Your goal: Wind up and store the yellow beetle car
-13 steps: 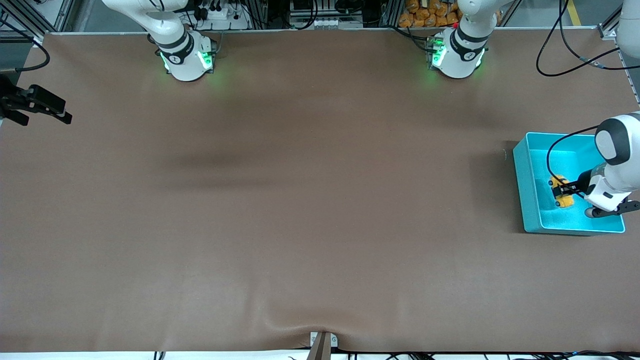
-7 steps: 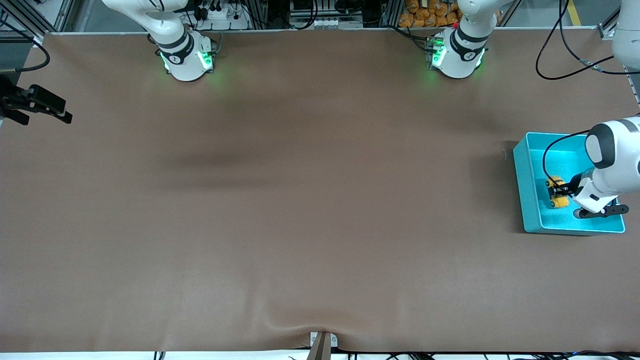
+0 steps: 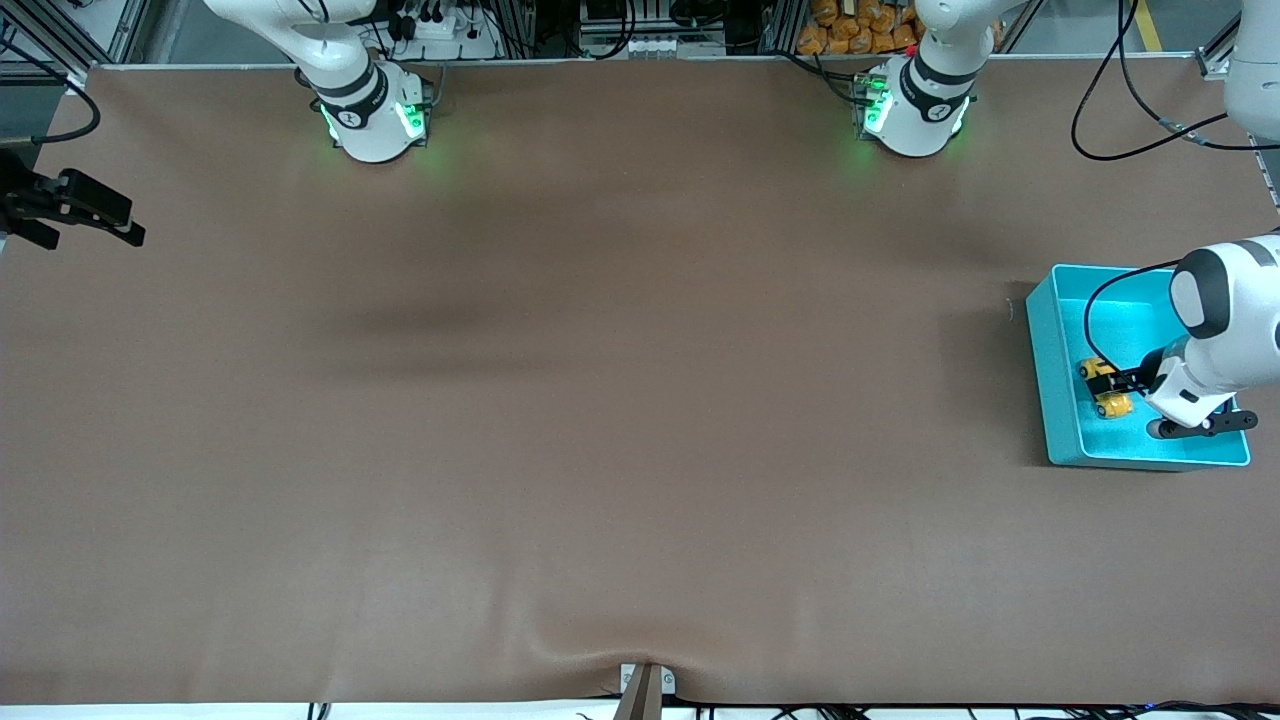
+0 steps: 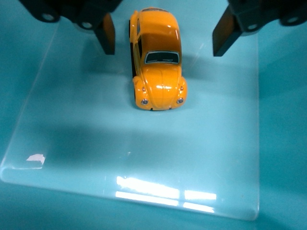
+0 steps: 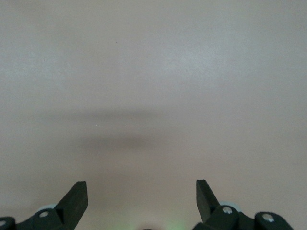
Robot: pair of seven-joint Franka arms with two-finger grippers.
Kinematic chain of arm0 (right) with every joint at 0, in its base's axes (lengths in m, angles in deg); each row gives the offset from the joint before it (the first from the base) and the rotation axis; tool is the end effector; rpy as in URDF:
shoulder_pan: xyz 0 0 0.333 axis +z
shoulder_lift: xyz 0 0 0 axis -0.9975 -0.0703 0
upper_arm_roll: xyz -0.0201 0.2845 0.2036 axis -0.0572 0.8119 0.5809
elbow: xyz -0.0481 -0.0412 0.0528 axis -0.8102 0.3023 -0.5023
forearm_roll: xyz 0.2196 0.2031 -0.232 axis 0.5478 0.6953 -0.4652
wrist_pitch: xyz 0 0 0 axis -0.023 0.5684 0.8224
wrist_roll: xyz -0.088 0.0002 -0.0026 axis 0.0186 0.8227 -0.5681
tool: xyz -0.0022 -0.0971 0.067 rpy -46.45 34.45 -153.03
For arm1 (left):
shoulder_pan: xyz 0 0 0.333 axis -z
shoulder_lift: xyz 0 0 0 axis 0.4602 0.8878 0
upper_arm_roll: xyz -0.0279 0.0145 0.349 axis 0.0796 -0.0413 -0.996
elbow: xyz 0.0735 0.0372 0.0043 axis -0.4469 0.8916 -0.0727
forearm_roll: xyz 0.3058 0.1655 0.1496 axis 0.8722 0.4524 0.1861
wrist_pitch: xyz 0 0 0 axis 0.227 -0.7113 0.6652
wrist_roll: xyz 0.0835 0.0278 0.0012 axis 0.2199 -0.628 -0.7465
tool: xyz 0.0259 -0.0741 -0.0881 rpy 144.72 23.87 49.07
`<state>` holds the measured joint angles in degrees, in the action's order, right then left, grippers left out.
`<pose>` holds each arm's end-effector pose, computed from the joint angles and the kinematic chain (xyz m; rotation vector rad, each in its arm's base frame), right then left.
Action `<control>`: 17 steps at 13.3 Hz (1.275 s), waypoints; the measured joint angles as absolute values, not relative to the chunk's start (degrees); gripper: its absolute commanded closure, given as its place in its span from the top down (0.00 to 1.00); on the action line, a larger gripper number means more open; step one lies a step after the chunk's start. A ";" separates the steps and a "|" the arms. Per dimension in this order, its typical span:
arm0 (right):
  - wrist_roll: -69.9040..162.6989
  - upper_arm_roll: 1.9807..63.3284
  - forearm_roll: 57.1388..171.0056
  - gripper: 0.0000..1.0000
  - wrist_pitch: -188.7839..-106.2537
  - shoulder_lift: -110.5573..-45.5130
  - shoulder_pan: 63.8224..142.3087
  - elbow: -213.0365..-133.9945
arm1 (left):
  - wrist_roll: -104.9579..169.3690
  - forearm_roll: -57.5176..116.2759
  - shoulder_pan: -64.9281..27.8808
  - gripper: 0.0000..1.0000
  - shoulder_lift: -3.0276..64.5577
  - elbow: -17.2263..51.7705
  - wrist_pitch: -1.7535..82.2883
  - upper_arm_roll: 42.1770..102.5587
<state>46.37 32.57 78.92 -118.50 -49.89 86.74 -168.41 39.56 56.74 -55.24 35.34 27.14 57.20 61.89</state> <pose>0.5031 -0.0405 0.6553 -3.0980 -0.0090 0.0688 0.5841 0.2274 0.2433 -2.9988 -0.1747 0.1732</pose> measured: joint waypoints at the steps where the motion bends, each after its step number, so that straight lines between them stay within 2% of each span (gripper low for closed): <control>1: 46.37 32.57 78.92 1.00 -118.49 -49.89 86.73 -168.41 | 39.46 56.74 -55.24 1.00 35.29 26.79 57.34 61.89; 4: 46.37 32.57 78.92 1.00 -118.49 -49.89 86.73 -168.41 | 39.40 56.74 -55.09 1.00 33.89 25.31 57.69 62.12; 8: 46.37 32.56 78.92 1.00 -118.50 -49.89 86.72 -168.31 | 39.68 56.29 -53.32 1.00 27.03 23.16 56.11 63.15; 10: 46.37 32.55 78.92 1.00 -118.50 -49.89 86.72 -168.16 | 39.72 53.33 -50.07 1.00 22.59 18.90 45.75 63.35; 11: 46.36 32.54 78.92 1.00 -118.50 -49.89 86.71 -168.08 | 39.85 51.59 -48.30 1.00 20.74 14.77 37.70 63.43; 12: 46.36 32.50 78.92 1.00 -118.50 -49.89 86.65 -167.88 | 40.01 49.84 -46.06 1.00 18.77 7.71 26.35 63.52; 13: 46.36 32.48 78.92 1.00 -118.50 -49.89 86.60 -167.75 | 40.14 49.15 -45.10 1.00 17.87 4.22 21.63 63.58; 15: 46.36 32.45 78.92 1.00 -118.50 -49.88 86.56 -167.54 | 40.39 46.90 -43.51 1.00 16.30 -0.10 16.71 64.09; 17: 46.36 32.44 78.92 1.00 -118.50 -49.88 86.54 -167.47 | 40.39 45.52 -42.77 1.00 14.17 -1.27 15.00 65.90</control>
<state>46.36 32.44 78.92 -118.50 -49.88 86.54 -167.47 40.39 45.52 -42.77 14.17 -1.27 15.00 65.90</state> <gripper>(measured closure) 0.000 0.000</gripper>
